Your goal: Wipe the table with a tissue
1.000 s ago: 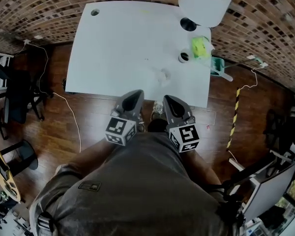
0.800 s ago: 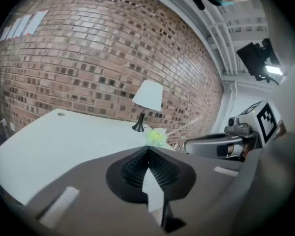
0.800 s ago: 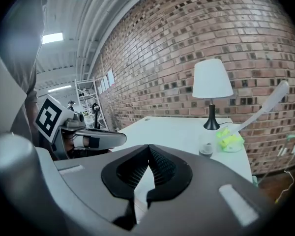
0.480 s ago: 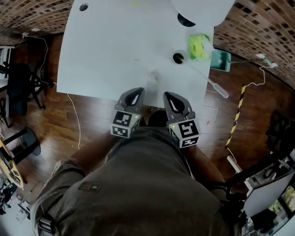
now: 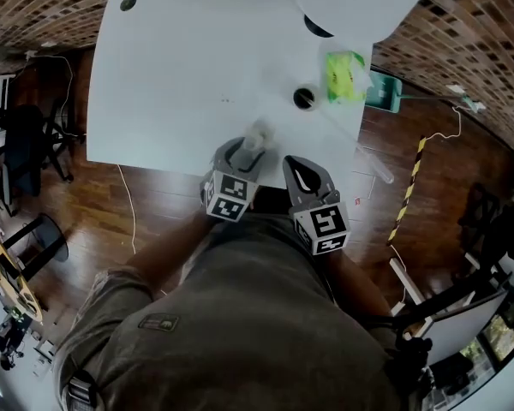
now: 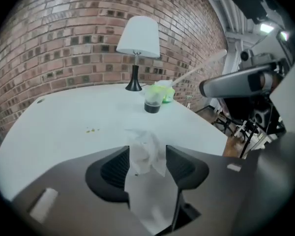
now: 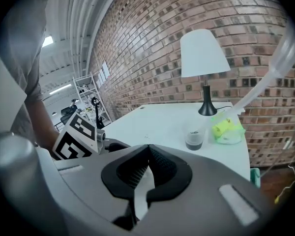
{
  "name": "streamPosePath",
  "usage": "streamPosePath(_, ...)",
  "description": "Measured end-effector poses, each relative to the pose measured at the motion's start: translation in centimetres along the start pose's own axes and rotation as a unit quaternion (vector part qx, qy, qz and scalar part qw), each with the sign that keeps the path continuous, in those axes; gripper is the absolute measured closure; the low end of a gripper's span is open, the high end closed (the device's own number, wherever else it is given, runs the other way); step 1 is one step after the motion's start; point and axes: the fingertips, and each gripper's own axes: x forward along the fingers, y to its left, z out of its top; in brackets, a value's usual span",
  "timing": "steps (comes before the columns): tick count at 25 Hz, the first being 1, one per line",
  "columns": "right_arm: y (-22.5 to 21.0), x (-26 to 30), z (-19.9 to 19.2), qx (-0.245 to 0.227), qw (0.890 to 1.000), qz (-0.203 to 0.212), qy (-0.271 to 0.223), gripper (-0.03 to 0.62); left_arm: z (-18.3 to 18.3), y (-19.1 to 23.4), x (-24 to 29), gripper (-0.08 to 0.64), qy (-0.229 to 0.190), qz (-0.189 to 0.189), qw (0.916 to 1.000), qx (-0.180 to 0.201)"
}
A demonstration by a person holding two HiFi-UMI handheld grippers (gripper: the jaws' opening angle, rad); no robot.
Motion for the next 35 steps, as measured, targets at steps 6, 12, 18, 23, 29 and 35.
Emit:
streamPosePath(6,-0.8,0.5,0.6,0.004,1.0,-0.003,0.004,0.581,-0.8,0.6,1.8,0.427,0.048,0.021,0.9983,0.025)
streamPosePath(12,-0.8,1.0,0.8,0.005,1.0,-0.001,0.006,0.581,-0.2,2.0,1.3,0.526,0.034,0.028,0.999,-0.002)
streamPosePath(18,0.0,2.3,1.2,0.001,1.0,0.01,0.006,0.581,0.7,5.7,-0.1,0.531,0.011,0.06,0.9978,-0.027)
streamPosePath(23,0.8,3.1,1.4,-0.009,1.0,0.023,0.014,0.581,1.0,9.0,-1.1,0.532,0.005,0.091,0.9949,-0.044)
streamPosePath(29,1.7,4.2,2.3,-0.015,0.999,0.027,0.013,0.581,1.1,13.3,-1.7,0.535,0.006,0.121,0.9908,-0.06)
streamPosePath(35,2.1,5.1,3.6,-0.011,1.0,0.021,0.006,0.581,1.1,16.9,-1.4,0.535,0.021,0.139,0.9874,-0.074)
